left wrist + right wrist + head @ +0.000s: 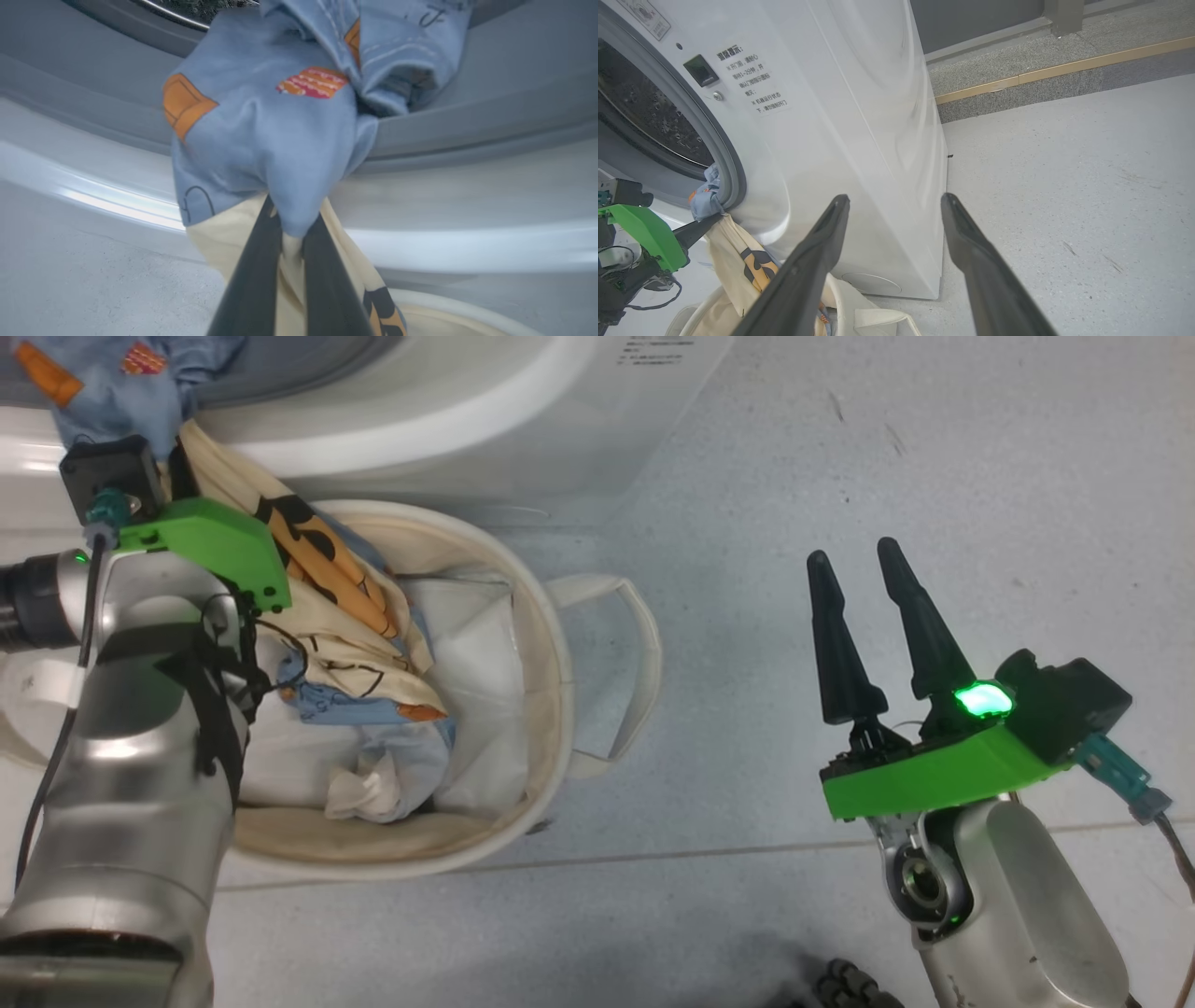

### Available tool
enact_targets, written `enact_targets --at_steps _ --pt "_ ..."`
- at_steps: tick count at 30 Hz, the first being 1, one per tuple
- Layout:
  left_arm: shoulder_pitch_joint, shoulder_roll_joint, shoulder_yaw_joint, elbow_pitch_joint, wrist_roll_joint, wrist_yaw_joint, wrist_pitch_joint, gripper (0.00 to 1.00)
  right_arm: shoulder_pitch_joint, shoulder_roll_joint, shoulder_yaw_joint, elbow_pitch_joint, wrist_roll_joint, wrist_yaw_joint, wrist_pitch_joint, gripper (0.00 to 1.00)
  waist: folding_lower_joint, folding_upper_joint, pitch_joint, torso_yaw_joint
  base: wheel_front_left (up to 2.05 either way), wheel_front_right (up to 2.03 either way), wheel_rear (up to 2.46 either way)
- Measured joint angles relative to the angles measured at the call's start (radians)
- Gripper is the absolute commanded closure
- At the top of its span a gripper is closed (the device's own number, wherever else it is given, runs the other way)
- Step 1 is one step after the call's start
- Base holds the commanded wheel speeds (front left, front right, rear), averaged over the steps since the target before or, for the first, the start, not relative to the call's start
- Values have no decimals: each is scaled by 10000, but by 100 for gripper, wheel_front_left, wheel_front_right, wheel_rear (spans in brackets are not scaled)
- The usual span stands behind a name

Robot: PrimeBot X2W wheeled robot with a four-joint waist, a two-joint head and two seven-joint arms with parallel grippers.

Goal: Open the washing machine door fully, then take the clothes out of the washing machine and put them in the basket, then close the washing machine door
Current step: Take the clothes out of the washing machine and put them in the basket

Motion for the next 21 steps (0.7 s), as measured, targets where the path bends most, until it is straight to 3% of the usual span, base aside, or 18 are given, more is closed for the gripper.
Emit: enact_targets --at_steps 5,11,16,21 --pt "551 -36 -31 -878 2 -222 -2 100 5 -2 -25 56 -128 0 0 0 0 0 -279 178 0 0 0" --pt "2476 -65 -38 -2894 27 -512 -12 100 78 -2 -17 19 -167 0 -2 0 0 0 -882 463 0 0 0" --pt "4011 -92 -393 -4475 370 -616 -13 100 354 -2 -35 125 -257 0 -2 0 0 0 -1417 730 0 0 0" --pt "5038 -232 -936 -5200 640 -788 -13 100 576 -4 -40 257 -328 0 0 0 -1 0 -1852 995 0 0 0"
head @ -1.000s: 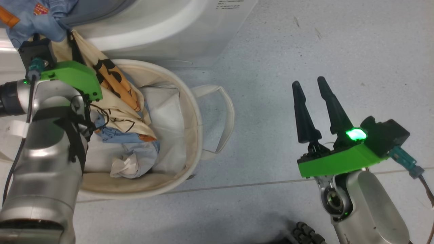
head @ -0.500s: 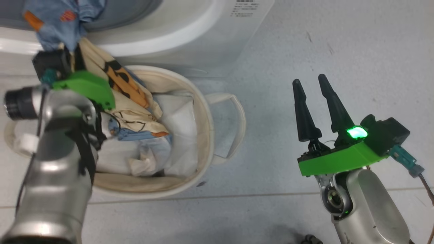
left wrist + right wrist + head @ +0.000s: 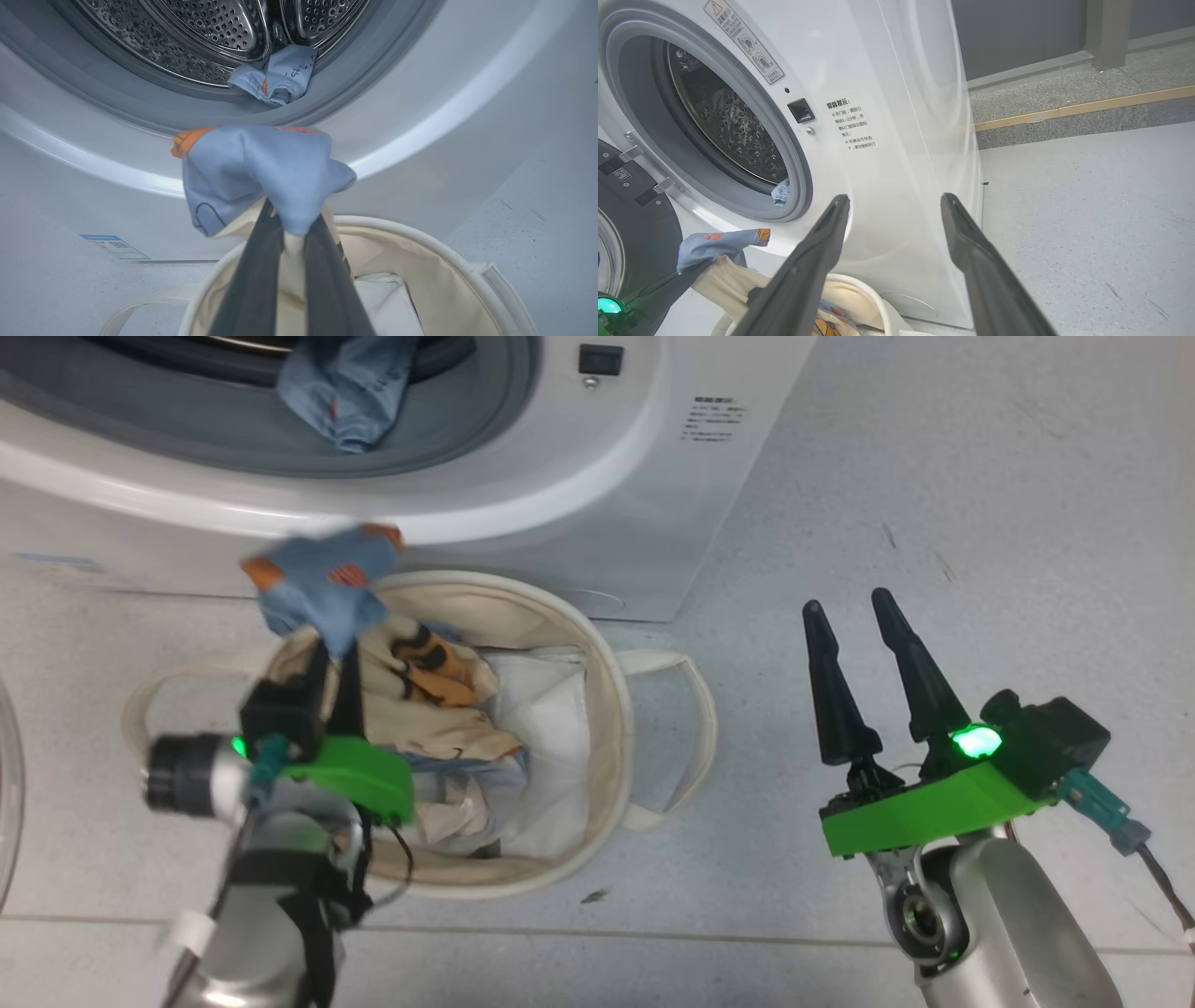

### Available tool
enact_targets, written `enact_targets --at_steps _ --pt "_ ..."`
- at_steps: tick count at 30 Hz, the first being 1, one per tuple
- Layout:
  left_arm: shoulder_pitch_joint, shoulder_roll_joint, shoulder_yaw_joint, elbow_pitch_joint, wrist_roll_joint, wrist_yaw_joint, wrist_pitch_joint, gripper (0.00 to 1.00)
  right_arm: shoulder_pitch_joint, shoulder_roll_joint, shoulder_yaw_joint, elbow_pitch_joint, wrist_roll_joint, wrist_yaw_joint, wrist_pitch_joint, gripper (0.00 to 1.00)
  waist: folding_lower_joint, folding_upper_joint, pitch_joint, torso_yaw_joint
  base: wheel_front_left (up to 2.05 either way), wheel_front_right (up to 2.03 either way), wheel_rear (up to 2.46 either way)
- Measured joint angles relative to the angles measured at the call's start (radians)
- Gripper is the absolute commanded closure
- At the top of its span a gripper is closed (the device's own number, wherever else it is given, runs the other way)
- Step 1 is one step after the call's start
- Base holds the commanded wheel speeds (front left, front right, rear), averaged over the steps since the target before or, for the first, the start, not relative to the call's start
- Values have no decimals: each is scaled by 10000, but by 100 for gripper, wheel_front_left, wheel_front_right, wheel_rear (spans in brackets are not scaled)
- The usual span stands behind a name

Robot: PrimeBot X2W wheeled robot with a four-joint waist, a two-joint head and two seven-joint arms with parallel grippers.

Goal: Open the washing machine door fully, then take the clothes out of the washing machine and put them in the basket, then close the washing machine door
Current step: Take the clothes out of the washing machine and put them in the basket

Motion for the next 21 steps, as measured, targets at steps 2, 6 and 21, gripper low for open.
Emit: enact_targets --at_steps 2,6,21 --pt "286 -82 -188 -58 27 -35 0 100 44 0 -10 2 -23 0 0 0 0 0 -100 100 0 0 0" --pt "579 -136 -464 -25 96 -46 125 100 72 0 -2 0 -94 0 -2 0 0 0 -69 197 0 0 0" --pt "-563 -391 -1012 3252 56 -439 466 100 -152 0 -107 -96 -174 0 -2 0 0 0 1045 -261 0 0 0"
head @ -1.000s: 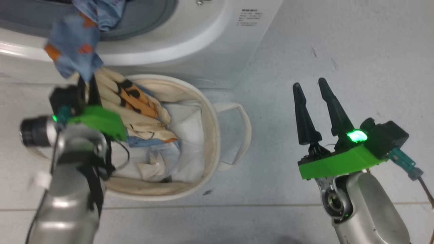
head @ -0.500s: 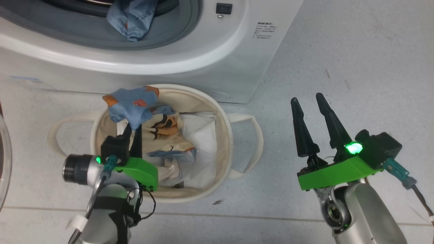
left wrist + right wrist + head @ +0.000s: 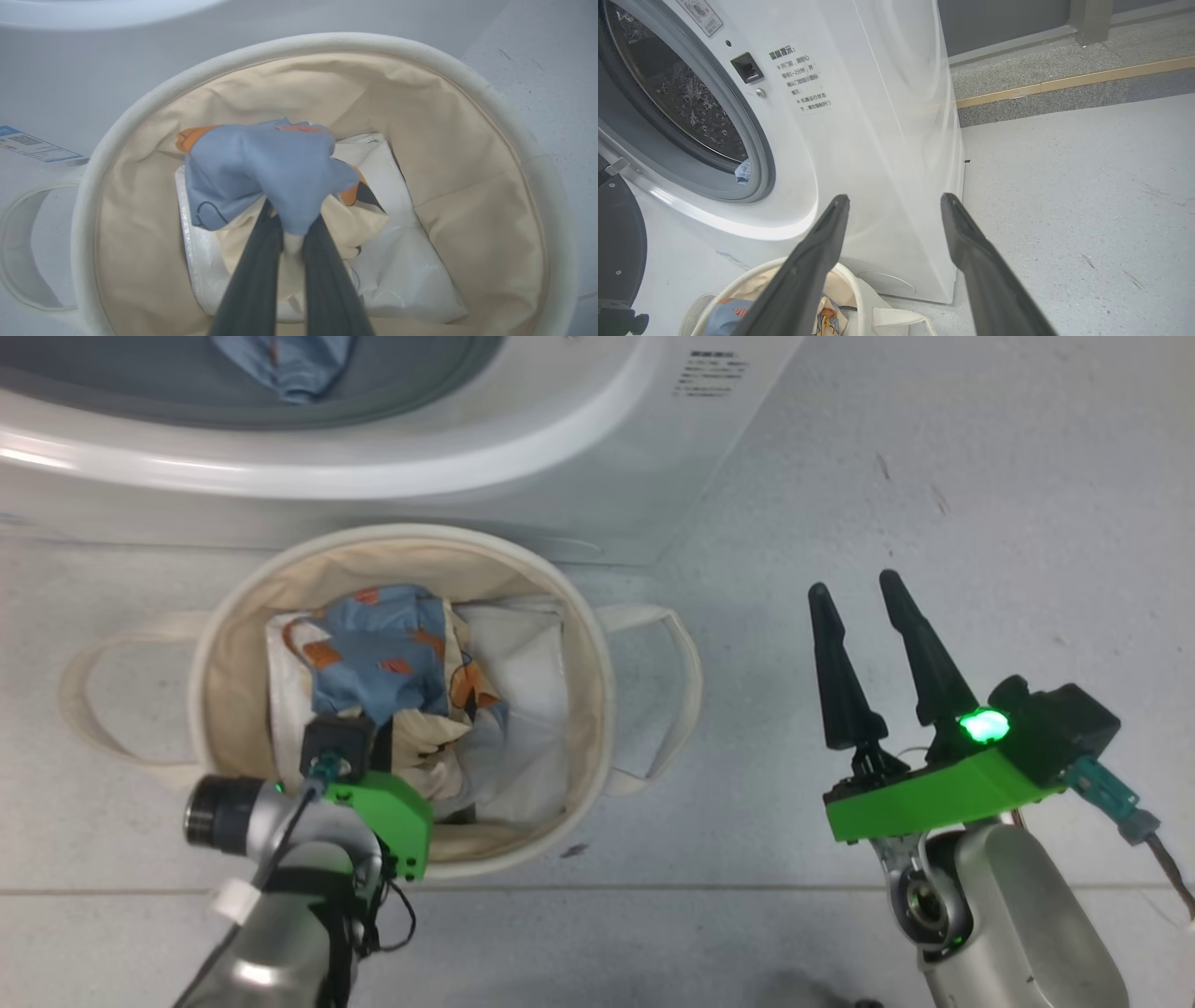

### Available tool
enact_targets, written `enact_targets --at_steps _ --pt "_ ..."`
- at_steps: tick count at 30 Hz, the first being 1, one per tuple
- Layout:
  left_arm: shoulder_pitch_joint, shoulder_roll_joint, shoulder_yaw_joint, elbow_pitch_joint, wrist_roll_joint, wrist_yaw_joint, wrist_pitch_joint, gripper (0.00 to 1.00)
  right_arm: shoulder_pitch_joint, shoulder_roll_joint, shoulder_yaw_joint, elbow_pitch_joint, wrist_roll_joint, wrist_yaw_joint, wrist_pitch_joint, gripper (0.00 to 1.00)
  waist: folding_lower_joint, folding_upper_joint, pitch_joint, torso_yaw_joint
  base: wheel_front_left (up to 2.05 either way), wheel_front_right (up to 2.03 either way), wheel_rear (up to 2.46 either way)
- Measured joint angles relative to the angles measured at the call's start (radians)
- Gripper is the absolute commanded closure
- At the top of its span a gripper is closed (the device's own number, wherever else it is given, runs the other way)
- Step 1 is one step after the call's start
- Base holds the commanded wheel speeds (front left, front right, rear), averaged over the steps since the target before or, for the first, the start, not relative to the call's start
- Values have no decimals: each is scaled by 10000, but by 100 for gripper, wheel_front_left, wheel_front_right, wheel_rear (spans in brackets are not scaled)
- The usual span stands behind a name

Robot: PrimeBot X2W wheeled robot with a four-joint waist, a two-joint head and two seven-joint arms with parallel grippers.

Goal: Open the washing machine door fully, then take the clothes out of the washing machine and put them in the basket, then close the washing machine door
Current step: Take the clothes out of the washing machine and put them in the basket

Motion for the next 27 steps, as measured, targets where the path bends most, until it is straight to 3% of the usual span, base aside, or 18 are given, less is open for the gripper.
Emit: enact_targets --at_steps 5,7,17,24,27 --pt "-638 -44 8 1072 -75 8 -242 100 -65 0 -59 -44 0 0 2 0 0 0 317 -219 0 0 0" --pt "-789 -79 0 1371 -75 15 -330 0 -86 0 -100 -50 0 0 2 0 0 0 400 -263 0 0 0" --pt "-996 -182 -182 1411 -67 268 -454 0 -134 0 -115 -31 -42 0 0 0 0 0 105 -46 0 0 0" --pt "361 -180 -115 -1365 -8 426 -466 0 -19 0 -115 136 -92 0 0 0 0 0 -887 361 0 0 0" --pt "1169 21 -443 -2594 522 727 -468 0 233 0 -153 198 -105 0 2 0 0 0 -1363 541 0 0 0"
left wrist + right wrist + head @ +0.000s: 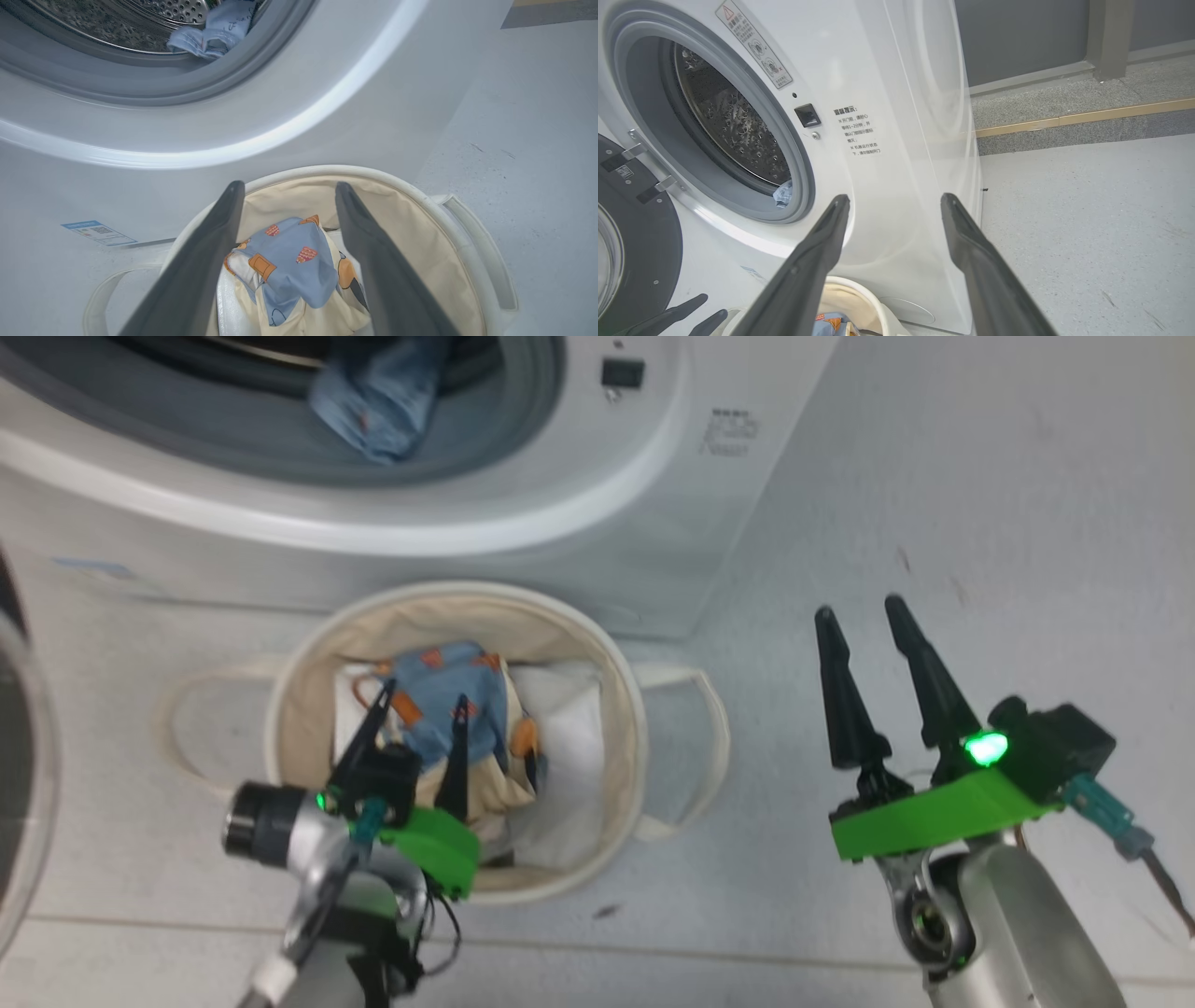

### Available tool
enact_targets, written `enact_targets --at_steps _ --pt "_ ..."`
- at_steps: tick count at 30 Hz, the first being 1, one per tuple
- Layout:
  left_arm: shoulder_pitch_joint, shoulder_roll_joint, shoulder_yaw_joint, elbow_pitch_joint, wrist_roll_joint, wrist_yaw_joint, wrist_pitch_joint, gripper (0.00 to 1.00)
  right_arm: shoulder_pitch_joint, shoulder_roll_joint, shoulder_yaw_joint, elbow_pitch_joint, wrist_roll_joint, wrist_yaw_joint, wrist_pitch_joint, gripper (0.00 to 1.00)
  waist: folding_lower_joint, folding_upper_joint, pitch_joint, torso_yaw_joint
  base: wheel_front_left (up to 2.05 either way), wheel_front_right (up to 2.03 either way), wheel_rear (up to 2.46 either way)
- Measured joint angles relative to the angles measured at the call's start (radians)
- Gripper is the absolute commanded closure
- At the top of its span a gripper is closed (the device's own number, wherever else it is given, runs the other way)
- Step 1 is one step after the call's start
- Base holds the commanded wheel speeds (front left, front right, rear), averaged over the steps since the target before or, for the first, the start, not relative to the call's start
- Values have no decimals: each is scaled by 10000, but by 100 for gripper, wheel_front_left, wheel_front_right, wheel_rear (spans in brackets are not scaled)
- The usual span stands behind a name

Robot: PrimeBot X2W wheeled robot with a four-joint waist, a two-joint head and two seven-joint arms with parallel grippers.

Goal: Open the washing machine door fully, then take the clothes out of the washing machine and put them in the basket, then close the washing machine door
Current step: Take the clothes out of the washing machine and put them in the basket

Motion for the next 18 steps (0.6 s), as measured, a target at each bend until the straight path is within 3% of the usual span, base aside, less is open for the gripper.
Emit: enact_targets --at_steps 9,18 --pt "2345 48 -4 -3578 -119 127 -35 0 780 0 -15 113 -82 0 0 0 0 0 -1509 533 0 0 0" --pt "3966 161 -238 -5070 -165 67 -58 0 1365 2 0 282 121 0 0 0 0 0 -2646 791 0 0 0"
